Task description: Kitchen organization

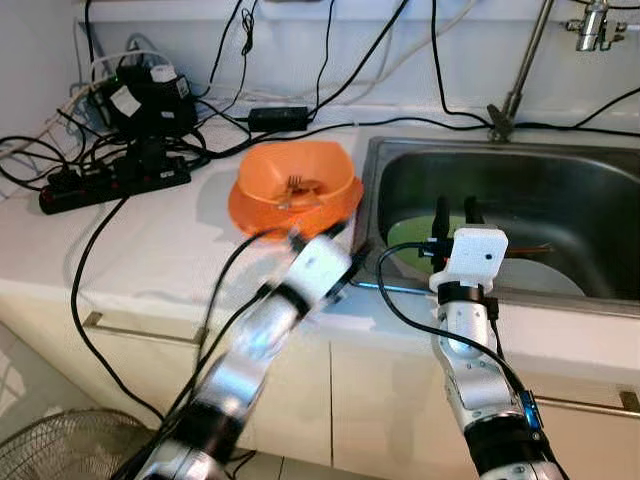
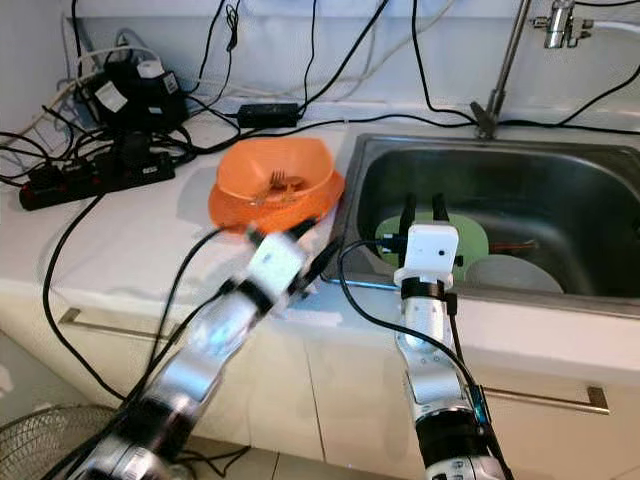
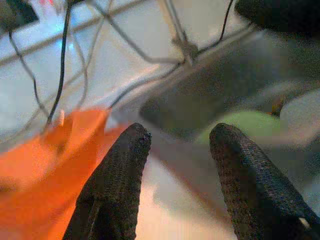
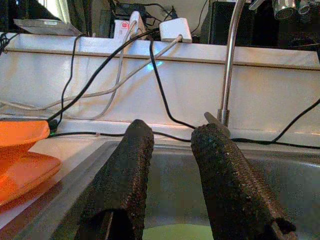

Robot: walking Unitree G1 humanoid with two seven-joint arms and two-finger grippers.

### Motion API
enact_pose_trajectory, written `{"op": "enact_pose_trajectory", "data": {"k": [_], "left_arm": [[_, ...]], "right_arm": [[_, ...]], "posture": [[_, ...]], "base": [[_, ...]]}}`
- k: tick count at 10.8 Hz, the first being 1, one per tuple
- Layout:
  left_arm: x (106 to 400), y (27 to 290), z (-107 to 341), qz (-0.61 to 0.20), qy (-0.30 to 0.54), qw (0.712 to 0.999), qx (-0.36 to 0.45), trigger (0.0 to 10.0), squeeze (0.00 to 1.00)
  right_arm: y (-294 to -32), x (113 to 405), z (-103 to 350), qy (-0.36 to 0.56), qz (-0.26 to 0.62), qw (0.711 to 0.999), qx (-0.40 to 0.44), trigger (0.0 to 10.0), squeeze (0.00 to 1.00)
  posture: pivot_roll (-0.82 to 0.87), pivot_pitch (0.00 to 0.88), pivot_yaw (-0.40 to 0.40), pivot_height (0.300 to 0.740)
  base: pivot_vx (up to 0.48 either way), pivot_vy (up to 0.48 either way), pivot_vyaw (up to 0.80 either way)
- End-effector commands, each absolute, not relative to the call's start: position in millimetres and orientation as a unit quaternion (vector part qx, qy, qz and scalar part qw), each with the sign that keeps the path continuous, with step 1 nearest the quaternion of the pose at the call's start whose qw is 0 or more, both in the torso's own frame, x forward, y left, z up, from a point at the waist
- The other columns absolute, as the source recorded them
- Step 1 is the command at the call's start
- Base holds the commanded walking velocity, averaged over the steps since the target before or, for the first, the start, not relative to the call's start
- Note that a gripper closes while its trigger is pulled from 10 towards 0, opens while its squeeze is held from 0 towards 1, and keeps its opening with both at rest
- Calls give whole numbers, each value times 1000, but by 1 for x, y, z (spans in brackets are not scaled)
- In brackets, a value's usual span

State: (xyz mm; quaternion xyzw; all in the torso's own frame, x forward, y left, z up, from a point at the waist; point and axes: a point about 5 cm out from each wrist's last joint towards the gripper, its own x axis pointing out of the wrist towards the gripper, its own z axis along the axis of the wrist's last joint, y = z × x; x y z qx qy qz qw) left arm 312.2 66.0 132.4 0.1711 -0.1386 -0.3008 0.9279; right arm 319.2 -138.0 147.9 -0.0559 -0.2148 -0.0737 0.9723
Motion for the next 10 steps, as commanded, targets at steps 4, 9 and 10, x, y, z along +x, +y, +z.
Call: {"op": "enact_pose_trajectory", "data": {"k": [4,9,10], "left_arm": [[307,95,141,-215,-161,946,183,10000,0],[312,102,158,-153,-203,949,187,10000,0],[313,101,158,-150,-205,949,187,10000,0]], "right_arm": [[-136,321,148,-213,-70,973,-54,10000,0],[-136,322,149,-215,-68,973,-56,10000,0],[-137,322,149,-215,-69,973,-56,10000,0]], "posture": [[49,0,81,740],[40,0,78,740],[39,0,79,740]], "base": [[0,0,0],[0,0,0],[0,0,0]]}}
